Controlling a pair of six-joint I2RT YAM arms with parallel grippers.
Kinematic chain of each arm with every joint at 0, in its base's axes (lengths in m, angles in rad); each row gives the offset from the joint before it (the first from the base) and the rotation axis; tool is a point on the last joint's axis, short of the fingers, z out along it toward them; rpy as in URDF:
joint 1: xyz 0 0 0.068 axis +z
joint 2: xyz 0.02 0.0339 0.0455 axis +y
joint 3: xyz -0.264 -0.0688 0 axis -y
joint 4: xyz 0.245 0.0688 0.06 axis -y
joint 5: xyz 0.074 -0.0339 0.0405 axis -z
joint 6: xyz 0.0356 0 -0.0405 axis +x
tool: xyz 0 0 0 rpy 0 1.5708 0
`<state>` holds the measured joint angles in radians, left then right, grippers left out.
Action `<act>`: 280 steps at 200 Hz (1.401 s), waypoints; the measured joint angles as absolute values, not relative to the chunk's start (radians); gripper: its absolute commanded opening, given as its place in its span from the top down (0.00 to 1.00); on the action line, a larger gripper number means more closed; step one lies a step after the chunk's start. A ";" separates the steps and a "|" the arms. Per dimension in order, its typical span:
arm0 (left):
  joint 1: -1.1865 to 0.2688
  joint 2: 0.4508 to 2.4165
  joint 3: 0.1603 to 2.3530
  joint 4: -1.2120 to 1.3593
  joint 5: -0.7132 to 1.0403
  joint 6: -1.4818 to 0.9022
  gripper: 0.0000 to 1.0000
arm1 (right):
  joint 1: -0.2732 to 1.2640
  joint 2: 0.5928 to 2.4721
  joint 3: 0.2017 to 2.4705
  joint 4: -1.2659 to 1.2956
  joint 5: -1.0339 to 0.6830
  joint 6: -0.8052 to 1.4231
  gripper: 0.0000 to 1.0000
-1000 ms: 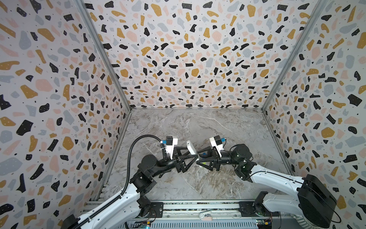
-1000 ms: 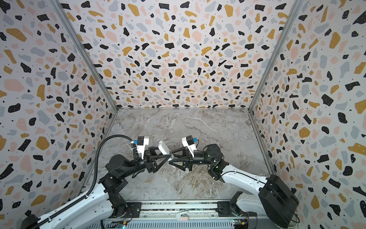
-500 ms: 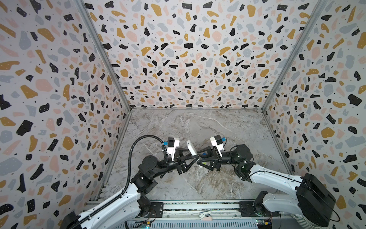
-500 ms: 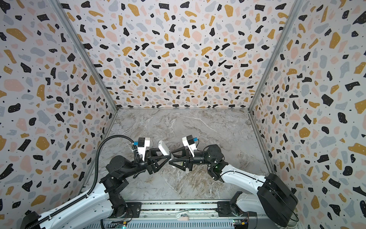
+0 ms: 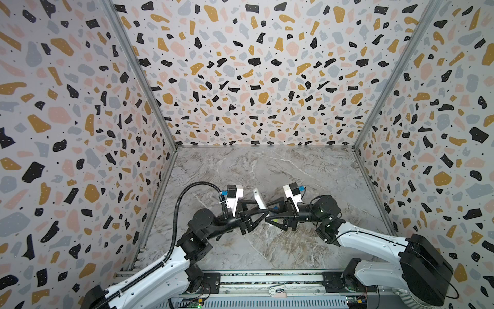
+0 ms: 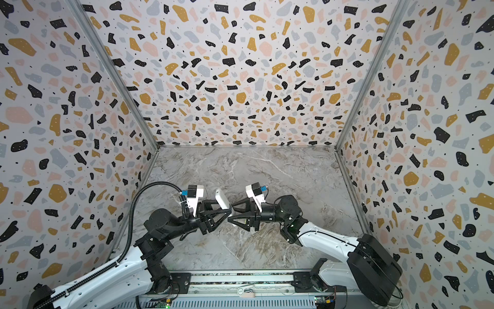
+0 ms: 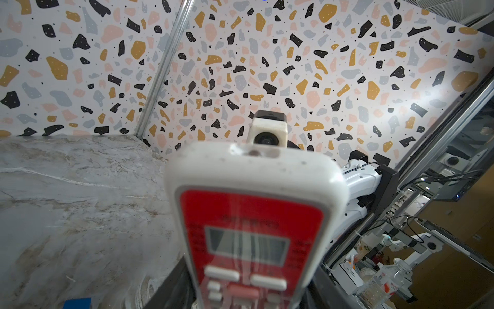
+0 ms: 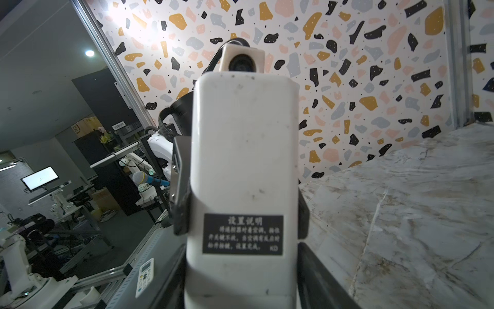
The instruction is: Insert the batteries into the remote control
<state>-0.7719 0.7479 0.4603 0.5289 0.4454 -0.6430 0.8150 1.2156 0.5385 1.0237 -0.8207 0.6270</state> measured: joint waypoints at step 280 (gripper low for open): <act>-0.775 1.190 0.769 -0.433 0.012 -0.596 0.71 | 0.819 0.966 0.462 0.319 -0.232 0.208 0.01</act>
<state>-0.7753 1.1896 0.7689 -0.4328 0.0116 -0.5961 0.8192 0.9661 0.4622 0.3195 -0.2321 0.2081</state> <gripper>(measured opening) 0.562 0.991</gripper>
